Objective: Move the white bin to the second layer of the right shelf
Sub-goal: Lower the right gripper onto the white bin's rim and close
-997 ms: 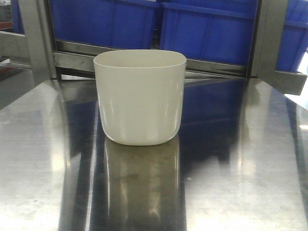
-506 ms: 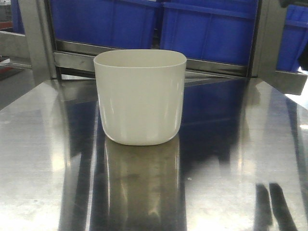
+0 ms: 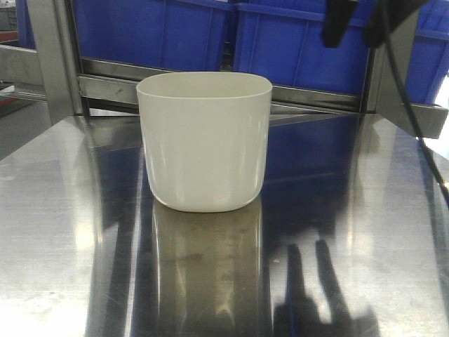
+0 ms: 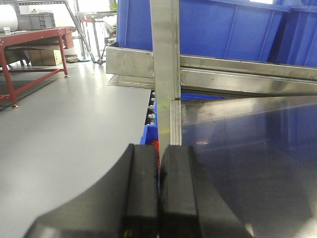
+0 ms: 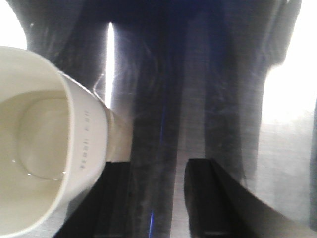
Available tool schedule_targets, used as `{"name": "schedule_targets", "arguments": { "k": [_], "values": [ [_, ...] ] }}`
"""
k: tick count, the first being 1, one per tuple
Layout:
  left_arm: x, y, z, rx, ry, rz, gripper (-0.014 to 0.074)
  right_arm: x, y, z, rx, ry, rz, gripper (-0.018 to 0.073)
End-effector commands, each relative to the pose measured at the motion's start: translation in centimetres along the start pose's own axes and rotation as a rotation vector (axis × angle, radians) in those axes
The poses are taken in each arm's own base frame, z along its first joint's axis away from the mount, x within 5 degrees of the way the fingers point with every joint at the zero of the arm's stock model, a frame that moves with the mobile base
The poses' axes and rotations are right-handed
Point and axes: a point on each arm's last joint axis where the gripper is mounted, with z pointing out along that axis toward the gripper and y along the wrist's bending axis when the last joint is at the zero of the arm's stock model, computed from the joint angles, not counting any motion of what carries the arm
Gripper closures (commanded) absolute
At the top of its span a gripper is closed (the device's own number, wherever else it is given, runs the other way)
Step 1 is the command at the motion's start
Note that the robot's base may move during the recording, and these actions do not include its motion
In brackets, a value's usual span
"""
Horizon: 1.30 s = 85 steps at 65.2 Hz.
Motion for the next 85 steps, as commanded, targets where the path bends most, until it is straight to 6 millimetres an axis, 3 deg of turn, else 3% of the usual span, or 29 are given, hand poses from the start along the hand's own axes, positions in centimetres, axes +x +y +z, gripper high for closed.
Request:
{"name": "schedule_targets", "arguments": {
  "k": [1,16,38,64,85],
  "values": [
    [0.4,0.0,0.0,-0.004,-0.06,-0.009,0.0512,-1.6,1.0,-1.9,-0.024,-0.076,-0.006,0.0198],
    [0.4,0.0,0.0,-0.004,-0.06,-0.009,0.0512,-2.4,3.2,-0.2,-0.038,-0.018,0.033,0.0198],
    [0.4,0.0,0.0,-0.004,-0.06,-0.009,0.0512,-1.7,5.4,0.3,-0.098,-0.005,0.014,0.0198],
    [0.4,0.0,0.0,-0.004,-0.06,-0.009,0.0512,-1.4,5.6,3.1,-0.052,0.064,0.008,0.0198],
    [0.4,0.0,0.0,-0.004,-0.06,-0.009,0.0512,-1.7,4.2,4.9,0.002,0.112,0.039,0.0198]
  ]
}}
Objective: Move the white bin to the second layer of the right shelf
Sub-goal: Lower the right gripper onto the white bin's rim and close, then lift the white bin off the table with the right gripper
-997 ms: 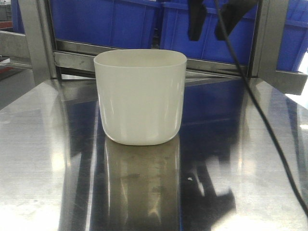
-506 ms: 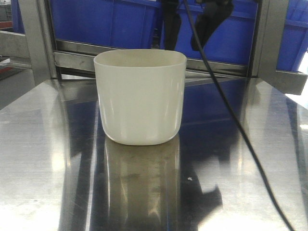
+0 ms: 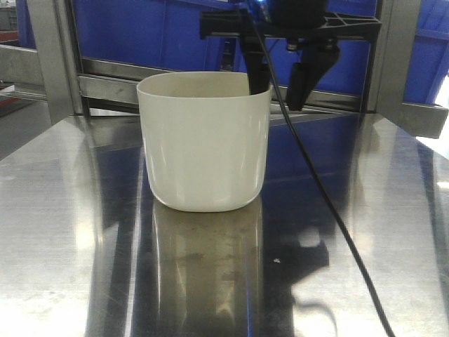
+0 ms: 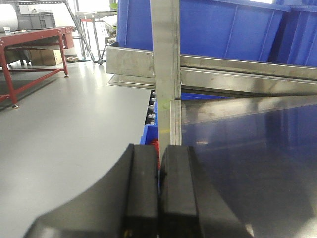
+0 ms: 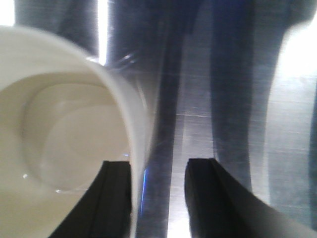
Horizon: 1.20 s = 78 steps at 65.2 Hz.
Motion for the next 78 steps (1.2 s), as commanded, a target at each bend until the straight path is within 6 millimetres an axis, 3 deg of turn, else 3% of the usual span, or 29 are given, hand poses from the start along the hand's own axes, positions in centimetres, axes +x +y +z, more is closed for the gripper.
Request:
{"name": "schedule_targets", "arguments": {
  "k": [1,48,65,78],
  "values": [
    [0.4,0.0,0.0,-0.004,-0.06,-0.009,0.0512,-0.9,-0.4,-2.9,-0.037,-0.09,0.014,0.0198],
    [0.4,0.0,0.0,-0.004,-0.06,-0.009,0.0512,-0.9,-0.1,-2.5,-0.059,-0.082,0.023,0.0202],
    [0.4,0.0,0.0,-0.004,-0.06,-0.009,0.0512,-0.8,-0.2,-2.5,-0.053,-0.074,0.023,0.0454],
    [0.4,0.0,0.0,-0.004,-0.06,-0.009,0.0512,-0.8,-0.3,-3.6,-0.066,-0.096,0.025,0.049]
  ]
}}
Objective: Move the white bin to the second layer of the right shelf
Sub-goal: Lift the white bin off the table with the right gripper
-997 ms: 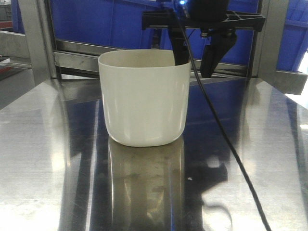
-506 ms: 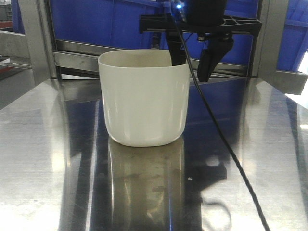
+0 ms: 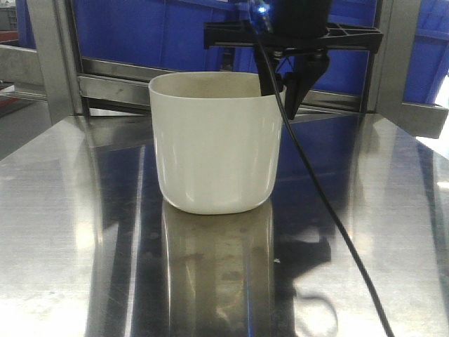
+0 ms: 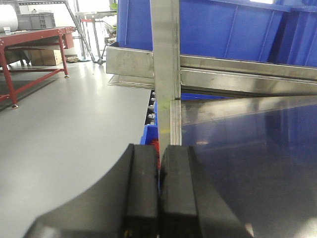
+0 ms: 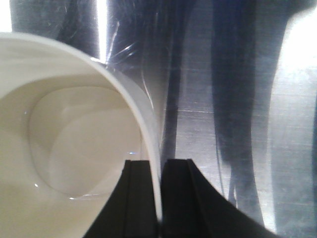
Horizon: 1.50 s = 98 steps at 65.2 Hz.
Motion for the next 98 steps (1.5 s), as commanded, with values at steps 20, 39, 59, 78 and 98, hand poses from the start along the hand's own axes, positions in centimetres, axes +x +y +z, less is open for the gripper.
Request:
{"name": "schedule_targets", "arguments": {
  "k": [20,39,59,78,98],
  "values": [
    [0.4,0.0,0.0,-0.004,-0.06,-0.009,0.0512,-0.2,-2.3,-9.5,-0.04,-0.257,-0.012,0.049],
    [0.4,0.0,0.0,-0.004,-0.06,-0.009,0.0512,2.1,-8.2,-11.7,0.0,-0.361,-0.036,0.049],
    [0.4,0.0,0.0,-0.004,-0.06,-0.009,0.0512,6.7,-15.5,-13.3,-0.008,-0.525,-0.023,0.0491],
    [0.4,0.0,0.0,-0.004,-0.06,-0.009,0.0512,11.8,-19.6,-14.1,0.043,-0.578,0.028,0.0491],
    [0.4,0.0,0.0,-0.004,-0.06,-0.009,0.0512,15.7,-19.6,-14.3,-0.003,-0.632,0.022,0.0491]
  ]
}}
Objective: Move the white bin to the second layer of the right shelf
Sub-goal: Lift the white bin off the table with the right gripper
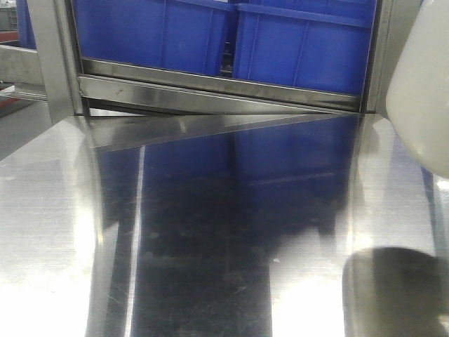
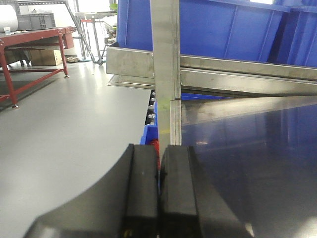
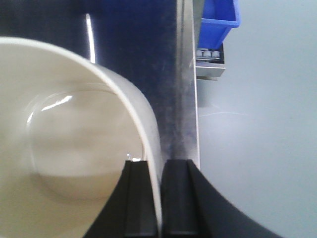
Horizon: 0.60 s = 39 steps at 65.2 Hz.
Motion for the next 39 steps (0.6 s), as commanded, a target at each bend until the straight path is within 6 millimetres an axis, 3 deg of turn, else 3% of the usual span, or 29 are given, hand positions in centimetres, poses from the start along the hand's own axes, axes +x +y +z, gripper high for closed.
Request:
{"name": "schedule_targets", "arguments": {
  "k": [1,20,39],
  "values": [
    [0.4,0.0,0.0,-0.004,-0.06,-0.009,0.0512,-0.7,0.2,-1.5,-0.023,-0.145,0.004,0.0491],
    [0.4,0.0,0.0,-0.004,-0.06,-0.009,0.0512,0.7,0.1,-3.1,-0.027,-0.188,0.0,0.0491],
    [0.4,0.0,0.0,-0.004,-0.06,-0.009,0.0512,0.7,0.1,-3.1,-0.027,-0.184,0.0,0.0491]
  ]
}}
